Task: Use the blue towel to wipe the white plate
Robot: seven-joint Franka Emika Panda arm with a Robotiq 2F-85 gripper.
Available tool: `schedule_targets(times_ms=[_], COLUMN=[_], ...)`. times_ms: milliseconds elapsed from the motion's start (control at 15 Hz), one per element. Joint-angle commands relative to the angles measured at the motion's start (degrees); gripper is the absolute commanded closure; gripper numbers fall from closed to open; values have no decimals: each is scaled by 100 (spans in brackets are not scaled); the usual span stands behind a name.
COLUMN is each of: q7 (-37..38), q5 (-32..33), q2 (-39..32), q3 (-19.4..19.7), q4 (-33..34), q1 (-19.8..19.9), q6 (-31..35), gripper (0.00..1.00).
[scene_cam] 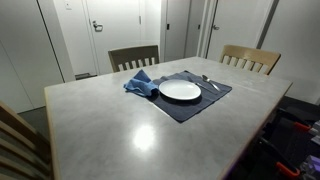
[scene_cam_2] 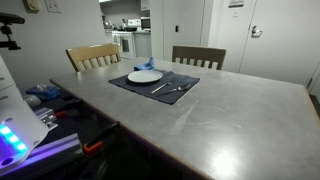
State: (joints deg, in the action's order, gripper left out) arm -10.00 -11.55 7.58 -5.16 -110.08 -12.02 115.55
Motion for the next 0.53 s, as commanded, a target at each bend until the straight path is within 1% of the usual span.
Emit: schedule_targets(times_ms=[0, 67, 200, 467], q7=[-370, -358, -6, 456], q5=[-403, -455, -333, -309], q2=[-946, -1193, -1639, -2409], q3=[13, -5, -69, -123], q4=[774, 947, 1240, 1637], q1=[163, 205, 247, 245], q6=[140, 154, 182, 514], gripper=[0, 0, 0, 0])
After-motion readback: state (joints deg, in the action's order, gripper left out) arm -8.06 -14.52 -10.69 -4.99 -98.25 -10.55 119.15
